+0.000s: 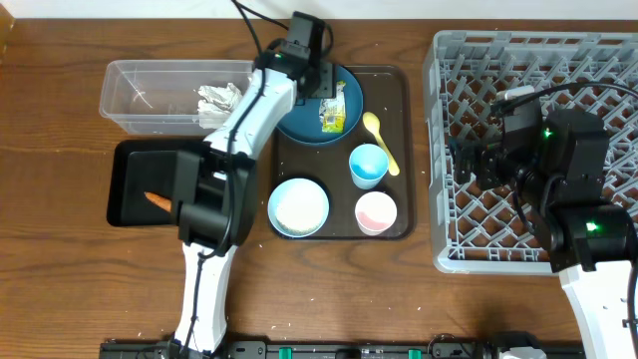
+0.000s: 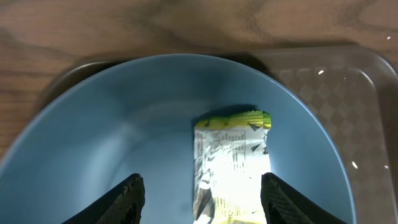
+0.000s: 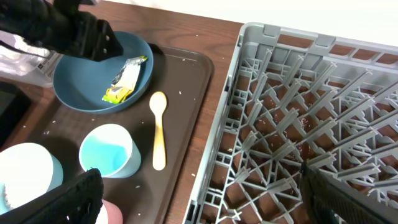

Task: Sort waste into correct bins and load items into the dishwasher rack
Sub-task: 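Grasp the yellow snack wrapper on the plate with the left gripper, then drop the snack wrapper into the clear plastic bin, then grasp the light-blue cup on the brown tray with the left gripper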

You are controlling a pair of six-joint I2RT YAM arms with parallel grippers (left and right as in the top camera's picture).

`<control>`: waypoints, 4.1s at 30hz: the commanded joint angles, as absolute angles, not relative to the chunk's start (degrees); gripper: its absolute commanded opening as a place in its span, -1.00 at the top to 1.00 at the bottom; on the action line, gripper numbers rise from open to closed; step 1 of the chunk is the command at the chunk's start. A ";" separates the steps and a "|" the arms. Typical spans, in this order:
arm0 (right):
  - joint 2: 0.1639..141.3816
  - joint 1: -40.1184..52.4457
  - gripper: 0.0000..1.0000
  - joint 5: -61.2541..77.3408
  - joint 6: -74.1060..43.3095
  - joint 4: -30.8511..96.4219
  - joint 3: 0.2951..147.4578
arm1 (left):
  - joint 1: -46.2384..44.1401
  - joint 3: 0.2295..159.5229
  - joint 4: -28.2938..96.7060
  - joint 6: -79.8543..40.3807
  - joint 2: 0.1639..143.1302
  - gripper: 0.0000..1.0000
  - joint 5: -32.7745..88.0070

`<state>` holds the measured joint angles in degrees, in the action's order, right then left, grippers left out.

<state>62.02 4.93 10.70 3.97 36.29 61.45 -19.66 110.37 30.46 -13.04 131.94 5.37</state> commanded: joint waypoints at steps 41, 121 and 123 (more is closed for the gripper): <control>61.89 4.56 -0.97 10.98 3.27 36.71 62.50 | -18.22 111.31 38.72 -13.89 120.40 0.88 -1.63; 61.89 4.56 -0.99 16.53 3.29 38.20 62.50 | -29.56 97.67 52.40 -8.82 118.91 -0.08 15.88; 61.89 4.56 -0.99 16.53 3.29 38.20 62.50 | -29.56 97.67 52.36 -8.84 118.93 0.18 15.88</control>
